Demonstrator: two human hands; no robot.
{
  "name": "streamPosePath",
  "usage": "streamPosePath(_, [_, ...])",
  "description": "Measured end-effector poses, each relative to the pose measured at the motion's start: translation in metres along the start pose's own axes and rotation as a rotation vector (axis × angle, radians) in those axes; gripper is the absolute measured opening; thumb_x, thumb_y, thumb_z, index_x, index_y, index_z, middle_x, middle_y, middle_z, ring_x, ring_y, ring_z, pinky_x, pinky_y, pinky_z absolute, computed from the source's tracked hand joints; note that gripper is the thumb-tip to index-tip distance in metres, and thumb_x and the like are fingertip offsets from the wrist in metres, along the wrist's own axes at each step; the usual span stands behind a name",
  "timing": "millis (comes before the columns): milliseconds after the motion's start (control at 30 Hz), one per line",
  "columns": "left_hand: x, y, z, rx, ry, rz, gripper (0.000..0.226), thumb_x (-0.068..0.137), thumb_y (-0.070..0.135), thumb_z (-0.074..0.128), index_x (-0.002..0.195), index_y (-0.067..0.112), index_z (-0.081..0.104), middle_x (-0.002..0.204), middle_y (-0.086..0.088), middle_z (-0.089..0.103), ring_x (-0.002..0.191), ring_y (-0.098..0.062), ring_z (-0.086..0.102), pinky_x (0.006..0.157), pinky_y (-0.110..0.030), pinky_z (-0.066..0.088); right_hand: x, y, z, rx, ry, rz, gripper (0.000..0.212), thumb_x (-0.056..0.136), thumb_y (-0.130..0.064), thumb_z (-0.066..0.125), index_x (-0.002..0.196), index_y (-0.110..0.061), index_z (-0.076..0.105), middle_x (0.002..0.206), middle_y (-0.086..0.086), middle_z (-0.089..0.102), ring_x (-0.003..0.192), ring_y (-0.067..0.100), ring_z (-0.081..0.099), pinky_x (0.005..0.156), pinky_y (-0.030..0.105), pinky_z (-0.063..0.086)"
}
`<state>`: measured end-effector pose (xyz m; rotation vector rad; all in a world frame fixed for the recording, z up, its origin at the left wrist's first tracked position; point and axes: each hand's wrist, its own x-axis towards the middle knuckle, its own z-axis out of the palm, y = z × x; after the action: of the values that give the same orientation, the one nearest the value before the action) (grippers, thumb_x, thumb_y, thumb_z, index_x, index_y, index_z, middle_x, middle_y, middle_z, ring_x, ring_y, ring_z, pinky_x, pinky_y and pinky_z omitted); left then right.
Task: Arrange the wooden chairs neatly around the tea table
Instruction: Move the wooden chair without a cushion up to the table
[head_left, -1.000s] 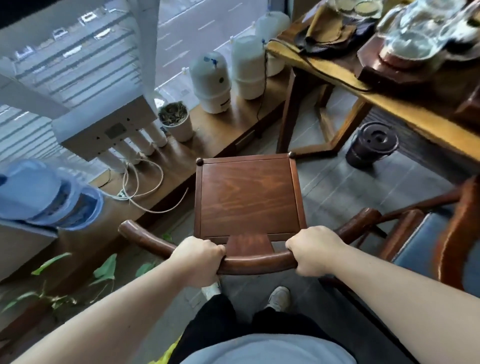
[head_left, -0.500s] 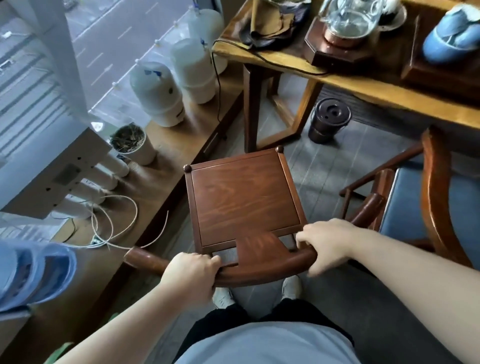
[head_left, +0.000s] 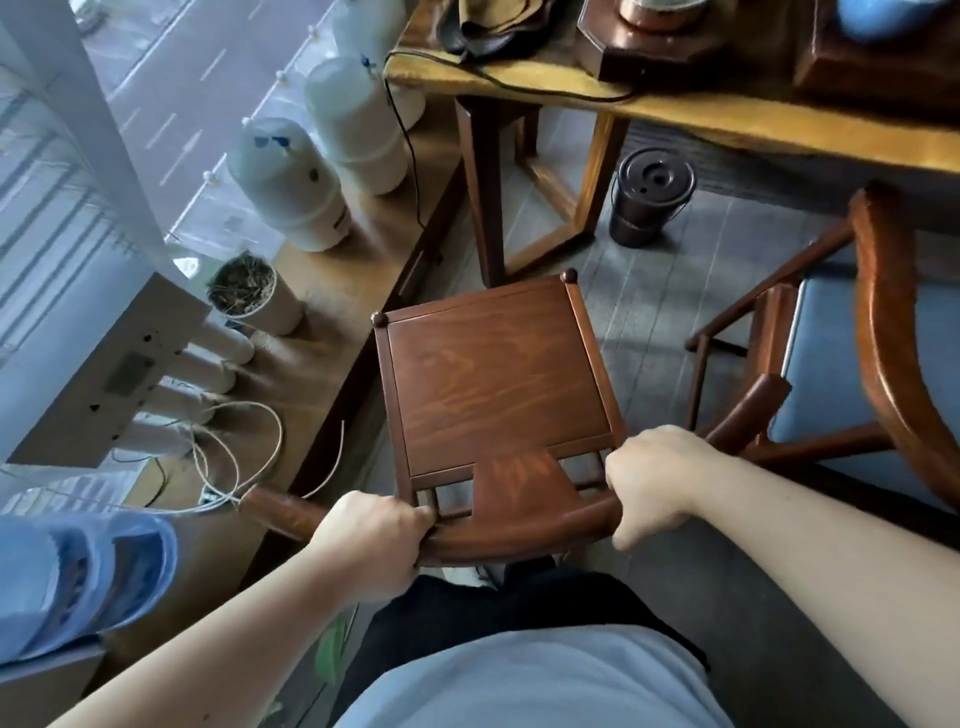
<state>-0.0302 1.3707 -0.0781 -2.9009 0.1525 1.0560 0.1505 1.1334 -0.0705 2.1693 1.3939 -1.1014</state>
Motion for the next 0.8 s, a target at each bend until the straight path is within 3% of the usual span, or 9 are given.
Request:
streamPosePath(200, [0.017, -0.022, -0.018, 0.095, -0.004, 0.077, 0.032, 0.076, 0.027, 0.048, 0.107, 0.031, 0.055, 0.083, 0.004, 0.066, 0.074, -0.023, 0.063, 0.056, -0.030, 0.041, -0.008, -0.008, 0.017, 0.140, 0.043, 0.071, 0.055, 0.056, -0.069, 0.049, 0.080, -0.023, 0.065, 0.078, -0.005, 0.064, 0.078, 0.023, 0.061, 0.076, 0.035, 0.052])
streamPosePath(400, [0.038, -0.035, -0.042, 0.177, -0.003, 0.200, 0.022, 0.079, 0.026, 0.049, 0.100, 0.029, 0.055, 0.074, 0.007, 0.054, 0.067, -0.022, 0.056, 0.056, -0.030, 0.040, -0.012, -0.009, 0.018, 0.236, 0.030, 0.174, 0.048, 0.058, -0.072, 0.050, 0.071, -0.026, 0.056, 0.072, -0.008, 0.060, 0.074, 0.020, 0.060, 0.071, 0.034, 0.051])
streamPosePath(567, [0.052, -0.058, -0.053, 0.255, 0.003, 0.280, 0.022, 0.079, 0.027, 0.048, 0.099, 0.029, 0.056, 0.072, 0.008, 0.050, 0.067, -0.022, 0.055, 0.057, -0.029, 0.041, -0.007, -0.025, 0.019, 0.328, 0.058, 0.252, 0.052, 0.056, -0.072, 0.048, 0.073, -0.025, 0.058, 0.073, -0.007, 0.063, 0.073, 0.021, 0.061, 0.068, 0.033, 0.052])
streamPosePath(700, [0.067, -0.074, -0.061, 0.315, 0.017, 0.347, 0.024, 0.078, 0.030, 0.048, 0.101, 0.031, 0.057, 0.077, 0.006, 0.060, 0.070, -0.022, 0.059, 0.057, -0.029, 0.042, -0.003, -0.036, 0.018, 0.364, 0.110, 0.339, 0.047, 0.058, -0.069, 0.054, 0.074, -0.025, 0.061, 0.066, -0.009, 0.059, 0.068, 0.018, 0.057, 0.060, 0.031, 0.043])
streamPosePath(800, [0.079, -0.079, -0.070, 0.356, 0.027, 0.386, 0.023, 0.080, 0.030, 0.048, 0.101, 0.031, 0.056, 0.070, 0.008, 0.051, 0.067, -0.021, 0.054, 0.057, -0.029, 0.040, -0.003, -0.037, 0.017, 0.395, 0.137, 0.395, 0.048, 0.058, -0.070, 0.054, 0.075, -0.026, 0.063, 0.066, -0.010, 0.059, 0.067, 0.015, 0.057, 0.059, 0.031, 0.042])
